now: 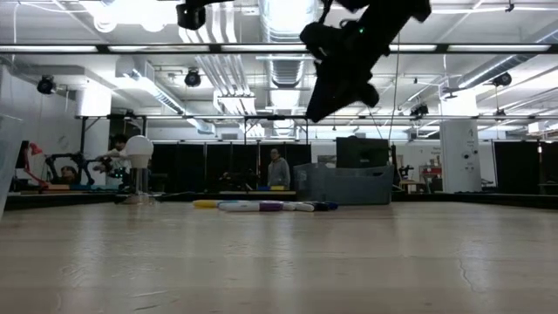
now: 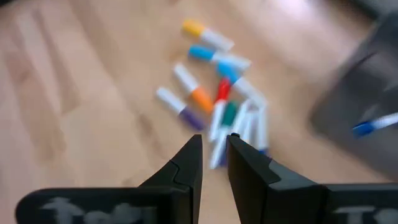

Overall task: Pick & Place Markers
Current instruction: Put the small dark blue highlighter pen into the black bin

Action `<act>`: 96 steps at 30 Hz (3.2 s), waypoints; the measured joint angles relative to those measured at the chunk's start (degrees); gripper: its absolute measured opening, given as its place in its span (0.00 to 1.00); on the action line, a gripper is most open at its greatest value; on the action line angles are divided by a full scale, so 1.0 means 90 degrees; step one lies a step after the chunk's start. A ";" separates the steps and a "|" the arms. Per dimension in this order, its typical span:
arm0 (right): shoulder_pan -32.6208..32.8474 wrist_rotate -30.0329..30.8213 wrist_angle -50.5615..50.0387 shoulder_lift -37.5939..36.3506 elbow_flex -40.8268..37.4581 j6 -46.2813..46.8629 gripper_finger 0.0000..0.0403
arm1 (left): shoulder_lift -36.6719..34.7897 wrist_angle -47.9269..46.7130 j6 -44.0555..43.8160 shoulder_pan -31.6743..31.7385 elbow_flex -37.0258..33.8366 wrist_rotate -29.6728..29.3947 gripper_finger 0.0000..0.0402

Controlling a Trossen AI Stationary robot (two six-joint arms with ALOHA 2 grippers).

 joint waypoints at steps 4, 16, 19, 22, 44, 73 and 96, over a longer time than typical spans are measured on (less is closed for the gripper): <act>-0.0178 -0.1056 0.0045 0.0462 0.0000 0.0426 0.18 | -0.0396 0.0521 -0.0390 0.0000 -0.0612 0.0000 0.36; -0.0806 -0.1286 -0.0292 0.0959 -0.0010 0.0303 0.36 | -0.0681 0.1086 -0.0784 0.0000 -0.1062 -0.0002 0.36; -0.0956 -0.1308 -0.0280 0.0971 -0.0014 -0.0040 0.36 | -0.0679 0.1109 -0.0776 0.0000 -0.1062 -0.0002 0.36; -0.1065 -0.1321 -0.0263 0.0971 -0.0033 -0.0427 0.34 | -0.0679 0.1107 -0.0746 0.0000 -0.1062 -0.0001 0.36; -0.1223 -0.1384 0.1306 0.0971 -0.1252 -0.0623 0.29 | -0.0674 0.1103 -0.0567 0.0000 -0.1059 -0.0001 0.36; -0.1204 -0.1418 0.2949 0.1506 -0.1916 -0.0767 0.25 | -0.0674 0.1105 -0.0655 0.0002 -0.1057 -0.0002 0.36; -0.1208 -0.1445 0.1325 0.1935 -0.0370 -0.0512 0.02 | -0.0674 0.1159 -0.0779 0.0005 -0.1057 -0.0002 0.36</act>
